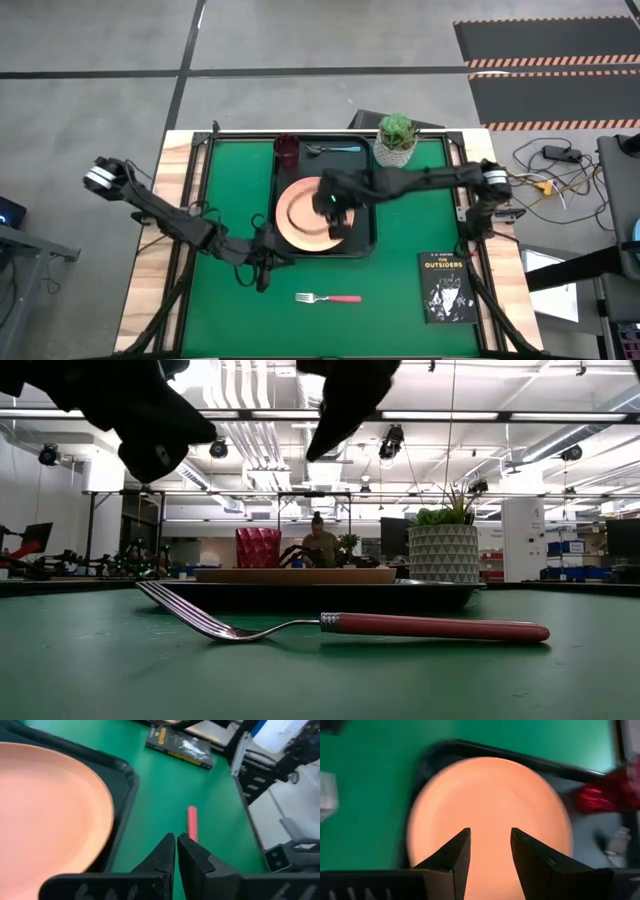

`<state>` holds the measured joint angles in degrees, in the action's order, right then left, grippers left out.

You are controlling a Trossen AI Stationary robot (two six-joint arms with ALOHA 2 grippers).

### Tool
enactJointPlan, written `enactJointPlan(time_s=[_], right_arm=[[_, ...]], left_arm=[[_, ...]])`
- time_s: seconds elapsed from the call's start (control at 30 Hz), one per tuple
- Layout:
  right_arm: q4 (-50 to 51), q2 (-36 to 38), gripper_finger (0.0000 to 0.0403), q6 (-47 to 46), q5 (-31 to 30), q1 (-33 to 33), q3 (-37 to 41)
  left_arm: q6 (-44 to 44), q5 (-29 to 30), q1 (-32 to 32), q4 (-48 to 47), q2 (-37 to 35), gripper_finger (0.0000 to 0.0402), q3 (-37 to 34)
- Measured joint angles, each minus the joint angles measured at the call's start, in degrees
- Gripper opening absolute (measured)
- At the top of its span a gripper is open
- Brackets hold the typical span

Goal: Pick and place plate/cup/fork/spoon on tray
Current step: Put the pink fork on the top of the black tray

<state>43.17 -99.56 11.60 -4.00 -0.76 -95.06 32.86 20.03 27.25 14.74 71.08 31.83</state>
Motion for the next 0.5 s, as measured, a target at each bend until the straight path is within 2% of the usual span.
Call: enactJointPlan(time_s=[0.23, 0.5], right_arm=[[-10.50, 5.72, 0.0130, -7.53, -0.03, 10.06, 13.21], [-13.02, 5.30, 0.0130, -14.97, -3.38, 20.56, 18.41]], left_arm=[[-0.09, -0.02, 0.83, 2.32, 2.06, 0.0001, 0.24], [-0.17, 2.22, 0.83, 2.96, 2.31, 0.0001, 0.17]])
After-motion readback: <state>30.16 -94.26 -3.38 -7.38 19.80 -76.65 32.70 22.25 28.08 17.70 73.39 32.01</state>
